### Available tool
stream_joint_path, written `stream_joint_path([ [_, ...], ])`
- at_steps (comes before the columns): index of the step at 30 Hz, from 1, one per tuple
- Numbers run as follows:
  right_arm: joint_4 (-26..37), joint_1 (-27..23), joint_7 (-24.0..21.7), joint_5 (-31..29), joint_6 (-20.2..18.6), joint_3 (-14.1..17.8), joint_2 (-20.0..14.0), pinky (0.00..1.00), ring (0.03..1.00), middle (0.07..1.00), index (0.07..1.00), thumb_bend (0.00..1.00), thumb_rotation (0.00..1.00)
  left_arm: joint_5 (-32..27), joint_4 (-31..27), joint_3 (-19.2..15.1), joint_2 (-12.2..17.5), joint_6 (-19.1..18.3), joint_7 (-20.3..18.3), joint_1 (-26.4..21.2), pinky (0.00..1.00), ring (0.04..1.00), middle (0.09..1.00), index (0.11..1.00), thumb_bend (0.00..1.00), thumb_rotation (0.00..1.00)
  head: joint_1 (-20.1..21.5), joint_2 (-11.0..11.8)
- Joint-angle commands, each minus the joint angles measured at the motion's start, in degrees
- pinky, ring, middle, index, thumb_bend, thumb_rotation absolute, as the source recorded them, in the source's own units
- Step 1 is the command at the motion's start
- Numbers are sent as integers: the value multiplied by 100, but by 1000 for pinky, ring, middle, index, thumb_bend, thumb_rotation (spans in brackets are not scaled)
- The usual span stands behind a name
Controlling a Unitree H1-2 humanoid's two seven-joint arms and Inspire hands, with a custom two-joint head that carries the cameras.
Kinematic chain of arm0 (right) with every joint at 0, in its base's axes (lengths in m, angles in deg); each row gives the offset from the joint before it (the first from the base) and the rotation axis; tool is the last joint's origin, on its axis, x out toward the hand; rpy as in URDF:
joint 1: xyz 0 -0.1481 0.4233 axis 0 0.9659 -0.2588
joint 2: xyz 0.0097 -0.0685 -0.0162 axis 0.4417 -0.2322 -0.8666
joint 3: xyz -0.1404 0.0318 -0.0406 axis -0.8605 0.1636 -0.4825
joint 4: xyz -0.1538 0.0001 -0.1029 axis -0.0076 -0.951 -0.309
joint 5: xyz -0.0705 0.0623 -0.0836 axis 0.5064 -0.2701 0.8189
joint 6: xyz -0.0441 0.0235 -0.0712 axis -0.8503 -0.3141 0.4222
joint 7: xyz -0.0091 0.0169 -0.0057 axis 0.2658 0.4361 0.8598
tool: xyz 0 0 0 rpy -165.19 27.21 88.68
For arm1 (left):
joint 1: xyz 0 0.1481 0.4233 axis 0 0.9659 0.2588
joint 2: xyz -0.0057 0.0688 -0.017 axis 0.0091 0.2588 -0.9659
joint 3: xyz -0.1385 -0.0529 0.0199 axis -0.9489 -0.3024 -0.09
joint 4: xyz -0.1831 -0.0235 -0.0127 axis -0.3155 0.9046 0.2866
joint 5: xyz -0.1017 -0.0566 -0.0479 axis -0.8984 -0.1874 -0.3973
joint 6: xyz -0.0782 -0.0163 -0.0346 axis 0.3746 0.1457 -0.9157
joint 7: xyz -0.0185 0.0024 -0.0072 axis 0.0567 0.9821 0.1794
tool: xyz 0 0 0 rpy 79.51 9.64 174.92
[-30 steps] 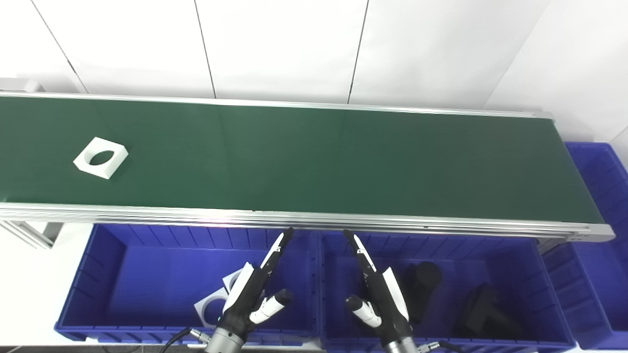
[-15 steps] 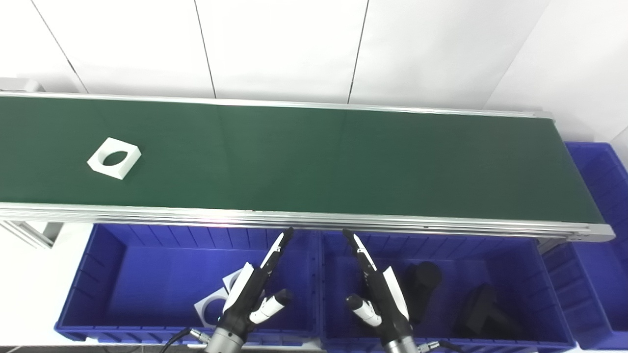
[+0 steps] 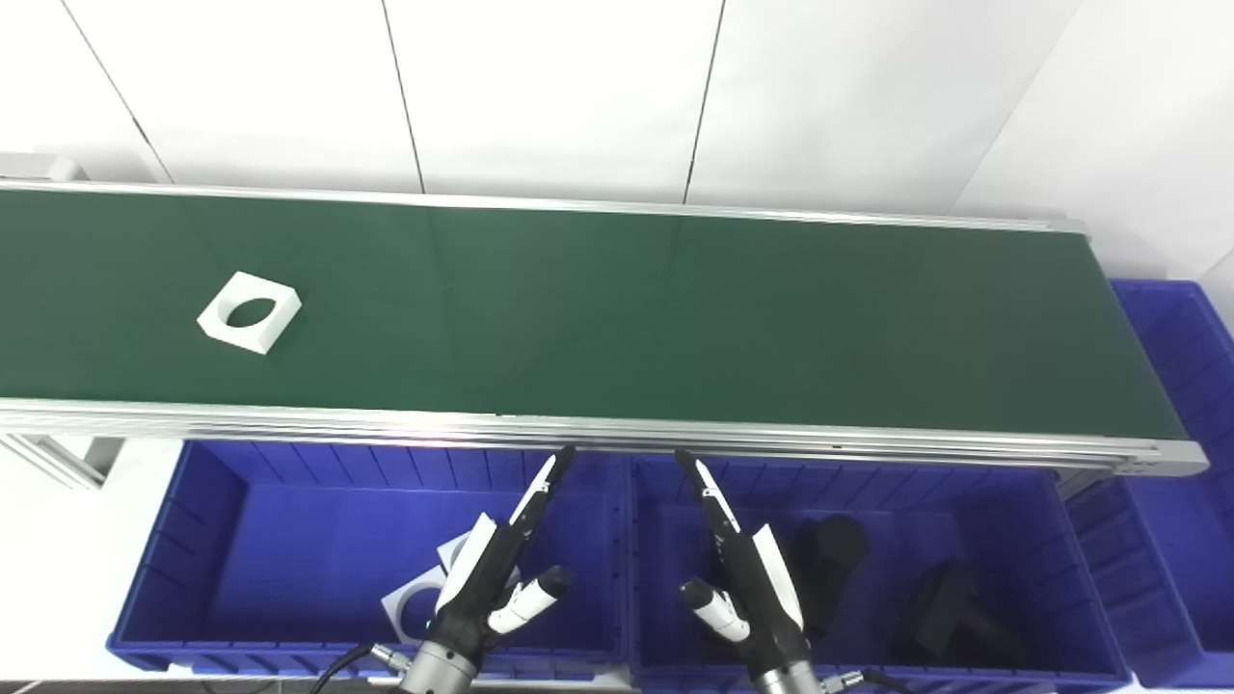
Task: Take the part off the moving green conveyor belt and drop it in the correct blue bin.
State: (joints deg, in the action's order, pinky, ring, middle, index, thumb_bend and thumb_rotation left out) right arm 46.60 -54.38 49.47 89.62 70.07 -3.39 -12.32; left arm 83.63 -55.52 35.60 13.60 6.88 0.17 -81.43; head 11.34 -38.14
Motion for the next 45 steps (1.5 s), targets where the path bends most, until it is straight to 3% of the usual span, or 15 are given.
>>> stream_joint_path([
  [1, 106, -47, -35, -6, 297, 29, 23, 976, 993, 993, 973, 947, 985, 38, -73, 33, 40, 222, 124, -119, 1000, 1000, 1000, 994, 845, 1000, -8, 8],
  [20, 53, -60, -30, -7, 297, 28, 29, 988, 997, 993, 973, 946, 988, 47, 1, 132, 64, 222, 268, -159, 998, 1000, 1000, 989, 851, 1000, -70, 76],
  [23, -57, -73, 32, -23, 298, 16, -20, 980, 994, 989, 973, 955, 998, 162, 182, 276, 35, 222, 485, -243, 988, 999, 1000, 981, 853, 998, -625, 370],
  [26, -120, -91, 63, -41, 298, 5, -36, 973, 990, 987, 974, 959, 1000, 182, 281, 407, 46, 222, 648, -310, 980, 996, 1000, 977, 863, 994, -625, 370],
  [27, -187, -118, 99, -39, 298, -19, -66, 973, 990, 986, 974, 960, 1000, 192, 366, 456, 28, 222, 700, -347, 980, 996, 1000, 976, 864, 993, -917, 608],
  [33, -497, -249, 175, -128, 298, -119, -167, 960, 988, 997, 986, 952, 1000, 248, 786, 806, -17, 222, 1137, -587, 917, 974, 984, 955, 903, 949, -1162, 903],
  [38, -589, -285, 220, -173, 298, -138, -194, 977, 995, 999, 992, 955, 1000, 247, 924, 1058, -4, 222, 1441, -712, 926, 968, 979, 948, 912, 924, -1295, 1032],
  [45, -563, -266, 177, -211, 298, -124, -239, 1000, 1000, 1000, 1000, 944, 996, 333, 1006, 1388, 34, 222, 1883, -852, 870, 943, 968, 936, 901, 905, -1333, 990],
])
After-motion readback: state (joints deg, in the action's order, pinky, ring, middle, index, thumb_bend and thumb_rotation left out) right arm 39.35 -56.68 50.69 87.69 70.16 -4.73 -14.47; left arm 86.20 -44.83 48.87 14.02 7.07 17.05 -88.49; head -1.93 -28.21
